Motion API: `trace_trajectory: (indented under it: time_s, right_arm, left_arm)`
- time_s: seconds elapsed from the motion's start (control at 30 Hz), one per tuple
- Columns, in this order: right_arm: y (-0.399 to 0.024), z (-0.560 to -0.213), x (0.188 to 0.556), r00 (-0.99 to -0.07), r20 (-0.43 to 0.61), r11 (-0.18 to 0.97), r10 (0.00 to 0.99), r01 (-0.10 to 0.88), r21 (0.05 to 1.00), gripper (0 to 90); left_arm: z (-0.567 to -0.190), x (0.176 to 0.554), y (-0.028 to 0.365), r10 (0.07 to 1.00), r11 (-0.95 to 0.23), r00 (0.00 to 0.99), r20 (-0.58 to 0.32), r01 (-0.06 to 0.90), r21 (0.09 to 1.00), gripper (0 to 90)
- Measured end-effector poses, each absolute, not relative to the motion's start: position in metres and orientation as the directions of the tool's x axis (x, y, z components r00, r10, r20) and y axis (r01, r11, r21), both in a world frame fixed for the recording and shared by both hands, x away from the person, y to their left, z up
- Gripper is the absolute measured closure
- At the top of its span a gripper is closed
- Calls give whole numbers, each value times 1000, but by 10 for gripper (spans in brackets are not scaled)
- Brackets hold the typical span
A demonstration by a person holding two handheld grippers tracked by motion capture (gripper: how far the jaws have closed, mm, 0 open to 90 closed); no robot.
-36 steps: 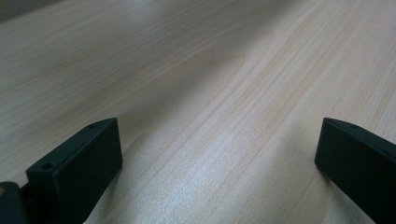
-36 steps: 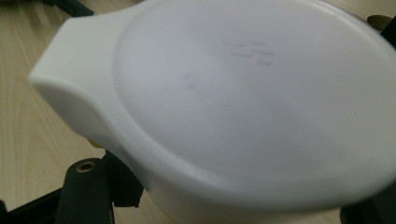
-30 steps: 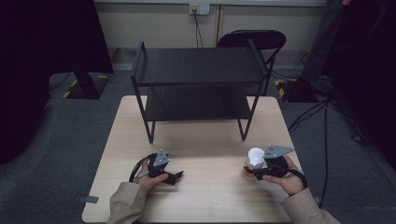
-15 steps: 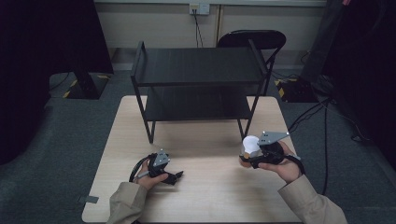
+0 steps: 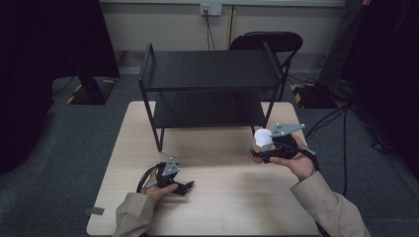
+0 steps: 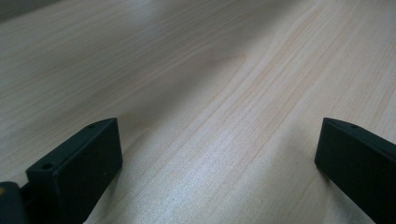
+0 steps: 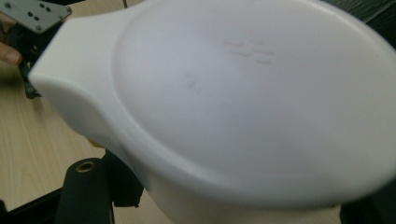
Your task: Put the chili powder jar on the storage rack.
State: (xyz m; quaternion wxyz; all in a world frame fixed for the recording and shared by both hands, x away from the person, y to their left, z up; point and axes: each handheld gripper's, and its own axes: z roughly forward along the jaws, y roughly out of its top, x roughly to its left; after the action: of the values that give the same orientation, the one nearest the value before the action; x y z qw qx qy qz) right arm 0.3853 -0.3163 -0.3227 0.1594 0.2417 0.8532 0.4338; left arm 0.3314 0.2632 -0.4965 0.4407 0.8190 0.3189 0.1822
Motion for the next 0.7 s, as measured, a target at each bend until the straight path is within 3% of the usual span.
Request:
trace_trajectory:
  time_s: [0.7]
  right_arm:
    - [-291,-285,410,-800,-93,500,592,274,822,307]
  left_arm:
    - [-497,331,263,684,-407,730,16,362,839,0]
